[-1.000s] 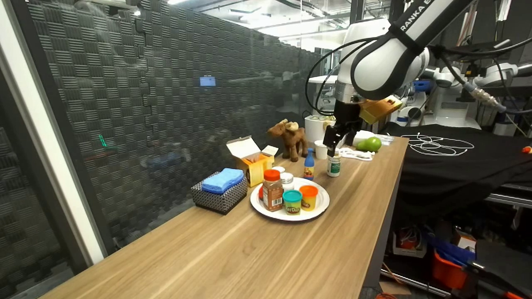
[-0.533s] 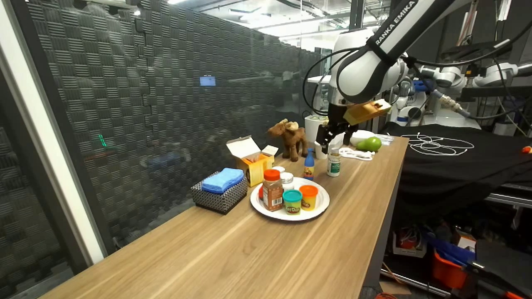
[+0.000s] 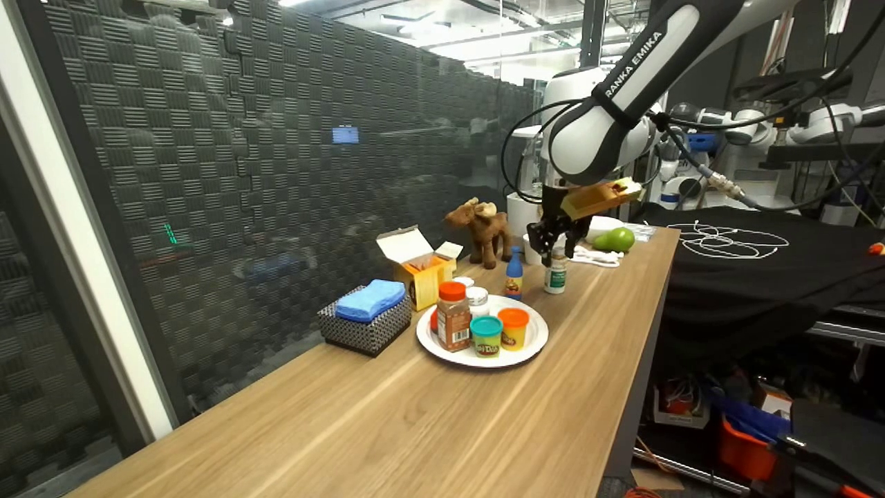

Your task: Place the strawberry and containers on the white plate

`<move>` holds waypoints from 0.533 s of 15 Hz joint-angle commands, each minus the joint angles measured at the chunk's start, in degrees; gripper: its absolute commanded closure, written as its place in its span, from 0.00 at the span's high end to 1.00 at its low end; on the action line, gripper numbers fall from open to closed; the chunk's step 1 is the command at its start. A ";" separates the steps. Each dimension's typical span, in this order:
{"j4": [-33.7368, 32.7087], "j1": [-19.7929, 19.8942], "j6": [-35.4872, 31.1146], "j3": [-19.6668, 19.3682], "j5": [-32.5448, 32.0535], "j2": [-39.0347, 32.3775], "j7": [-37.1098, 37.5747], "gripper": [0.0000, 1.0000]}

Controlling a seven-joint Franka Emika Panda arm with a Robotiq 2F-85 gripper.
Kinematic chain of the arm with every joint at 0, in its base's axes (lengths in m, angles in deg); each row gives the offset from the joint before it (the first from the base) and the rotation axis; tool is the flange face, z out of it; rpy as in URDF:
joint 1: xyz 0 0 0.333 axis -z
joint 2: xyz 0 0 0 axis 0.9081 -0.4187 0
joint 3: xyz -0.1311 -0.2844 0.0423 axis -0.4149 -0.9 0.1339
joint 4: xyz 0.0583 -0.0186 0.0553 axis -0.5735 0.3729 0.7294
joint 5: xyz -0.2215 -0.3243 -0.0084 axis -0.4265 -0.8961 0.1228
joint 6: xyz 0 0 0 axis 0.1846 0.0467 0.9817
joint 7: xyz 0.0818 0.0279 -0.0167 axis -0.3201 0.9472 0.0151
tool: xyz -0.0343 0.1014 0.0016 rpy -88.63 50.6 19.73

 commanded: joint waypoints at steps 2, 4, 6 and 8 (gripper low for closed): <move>0.34 -1.00 0.91 -1.56 0.94 1.98 2.41 0.21; 1.03 -1.15 0.98 -1.66 0.92 2.61 2.93 0.21; 1.71 -1.93 1.98 -1.95 0.20 3.90 4.25 0.21; 2.47 -4.96 5.31 -4.02 -4.71 6.67 8.77 0.21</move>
